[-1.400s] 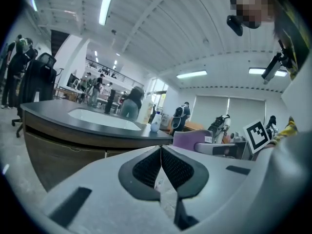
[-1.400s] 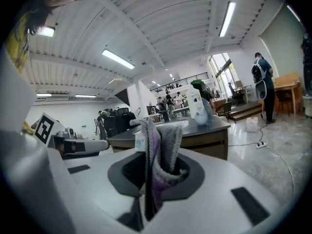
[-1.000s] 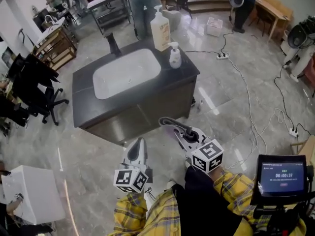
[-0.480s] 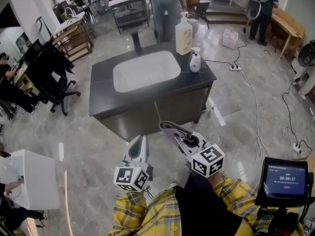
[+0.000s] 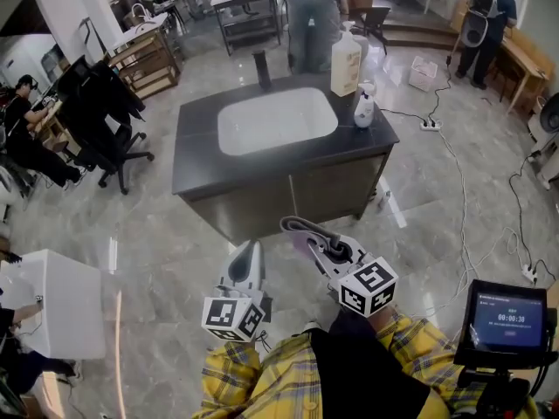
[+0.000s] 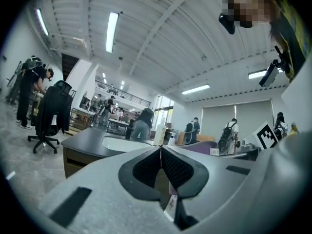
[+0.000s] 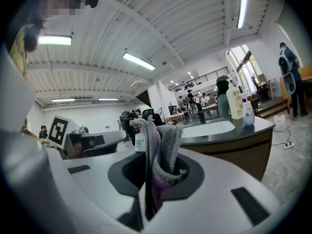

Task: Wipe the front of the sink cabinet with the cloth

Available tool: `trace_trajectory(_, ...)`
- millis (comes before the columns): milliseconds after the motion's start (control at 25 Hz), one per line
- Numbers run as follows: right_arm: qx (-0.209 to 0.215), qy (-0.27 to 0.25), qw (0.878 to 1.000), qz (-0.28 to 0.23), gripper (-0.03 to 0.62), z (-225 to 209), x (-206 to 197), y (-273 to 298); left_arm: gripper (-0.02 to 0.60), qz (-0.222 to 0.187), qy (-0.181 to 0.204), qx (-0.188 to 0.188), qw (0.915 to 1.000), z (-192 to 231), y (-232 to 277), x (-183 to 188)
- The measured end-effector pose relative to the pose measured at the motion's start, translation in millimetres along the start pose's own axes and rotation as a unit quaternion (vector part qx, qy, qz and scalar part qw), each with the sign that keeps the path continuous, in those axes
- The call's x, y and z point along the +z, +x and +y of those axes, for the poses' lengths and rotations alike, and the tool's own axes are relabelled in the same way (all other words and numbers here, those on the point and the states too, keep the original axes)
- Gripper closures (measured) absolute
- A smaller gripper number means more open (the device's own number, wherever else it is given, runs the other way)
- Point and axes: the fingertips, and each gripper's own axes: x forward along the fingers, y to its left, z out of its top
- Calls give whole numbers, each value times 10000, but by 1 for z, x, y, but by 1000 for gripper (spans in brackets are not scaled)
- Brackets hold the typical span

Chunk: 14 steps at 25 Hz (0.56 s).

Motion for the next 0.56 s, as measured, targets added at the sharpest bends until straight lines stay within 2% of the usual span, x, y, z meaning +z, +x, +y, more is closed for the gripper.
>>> trace_trajectory(560,12,91,9998,154,551,-1,-11,-3,575,98,-139,12,9999,-6,-5,-12)
